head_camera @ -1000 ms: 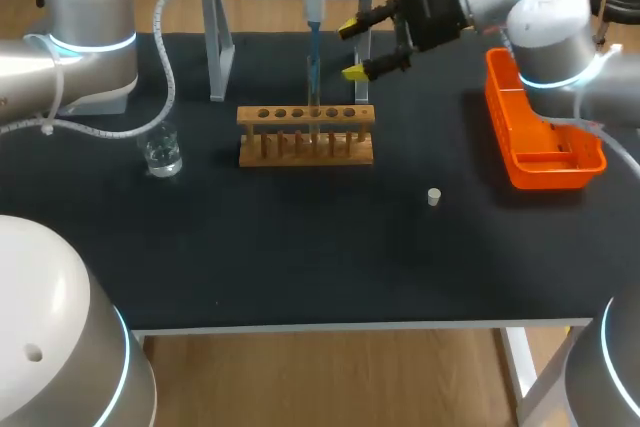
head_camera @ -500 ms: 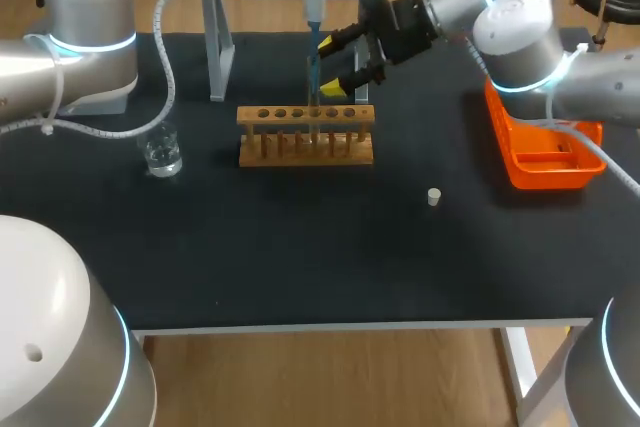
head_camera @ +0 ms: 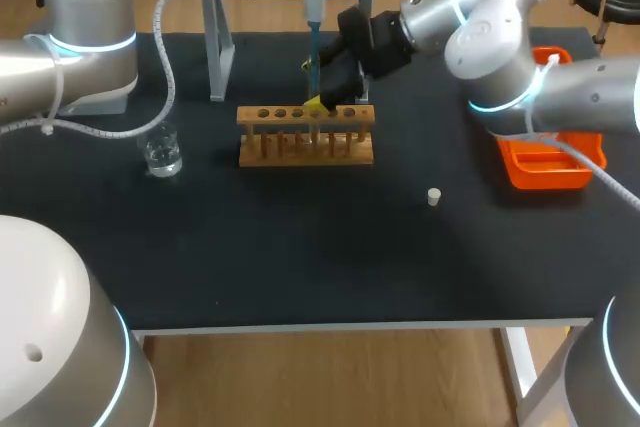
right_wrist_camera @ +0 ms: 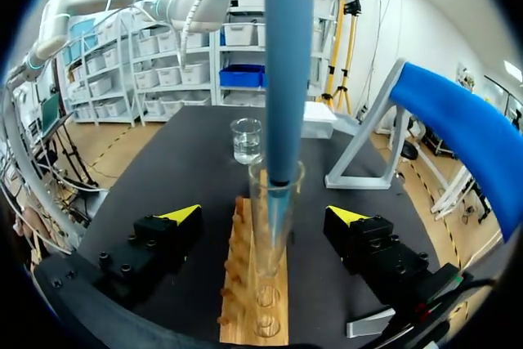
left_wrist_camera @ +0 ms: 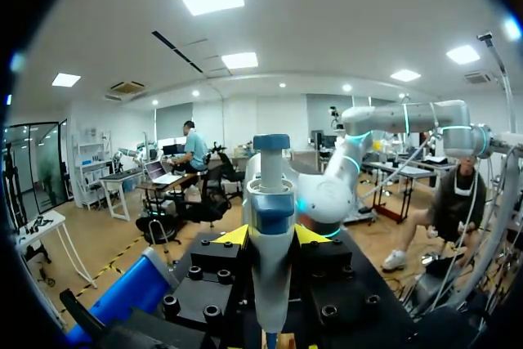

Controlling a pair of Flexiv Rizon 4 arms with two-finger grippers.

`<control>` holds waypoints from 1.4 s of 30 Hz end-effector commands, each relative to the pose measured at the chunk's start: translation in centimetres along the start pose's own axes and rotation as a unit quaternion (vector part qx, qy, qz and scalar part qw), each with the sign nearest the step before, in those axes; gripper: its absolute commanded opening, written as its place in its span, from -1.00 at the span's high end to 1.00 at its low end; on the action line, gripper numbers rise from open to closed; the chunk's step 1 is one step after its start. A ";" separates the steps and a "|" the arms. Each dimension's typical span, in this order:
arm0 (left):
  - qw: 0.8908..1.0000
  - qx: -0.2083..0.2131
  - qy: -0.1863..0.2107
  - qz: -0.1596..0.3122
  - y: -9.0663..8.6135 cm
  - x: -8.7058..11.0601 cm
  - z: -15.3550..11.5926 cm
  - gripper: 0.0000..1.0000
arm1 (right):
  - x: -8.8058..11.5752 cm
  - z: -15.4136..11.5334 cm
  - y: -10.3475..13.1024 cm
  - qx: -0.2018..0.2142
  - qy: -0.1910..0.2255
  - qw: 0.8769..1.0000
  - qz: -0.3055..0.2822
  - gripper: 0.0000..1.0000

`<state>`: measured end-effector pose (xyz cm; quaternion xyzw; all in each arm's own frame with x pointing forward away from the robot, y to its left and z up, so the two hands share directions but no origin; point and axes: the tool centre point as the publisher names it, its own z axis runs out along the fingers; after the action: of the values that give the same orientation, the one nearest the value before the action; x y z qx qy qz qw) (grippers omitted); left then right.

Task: Invert the test tube, pick up the pipette, mount the tip to pipette, aspirate from beaker and dispense into the tube, eject the tip, return the pipette, and cap with the stopper.

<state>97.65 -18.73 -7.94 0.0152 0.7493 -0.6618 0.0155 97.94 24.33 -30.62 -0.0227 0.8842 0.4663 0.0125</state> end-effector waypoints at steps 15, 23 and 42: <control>1.000 0.000 -0.002 0.000 -0.1 0.1 0.0 1.00 | -0.2 1.1 -0.8 0.012 -0.009 1.000 0.008 -1.00; 1.000 0.000 -0.002 0.000 -0.1 0.1 0.0 1.00 | -0.4 1.0 -0.4 0.009 -0.011 1.000 0.009 -1.00; 1.000 0.000 -0.002 0.000 -0.1 0.1 0.0 1.00 | -0.4 1.0 -0.4 0.009 -0.011 1.000 0.009 -1.00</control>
<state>97.65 -18.73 -7.94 0.0152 0.7493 -0.6618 0.0154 98.28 24.94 -31.58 -0.0089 0.8880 0.4594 0.0190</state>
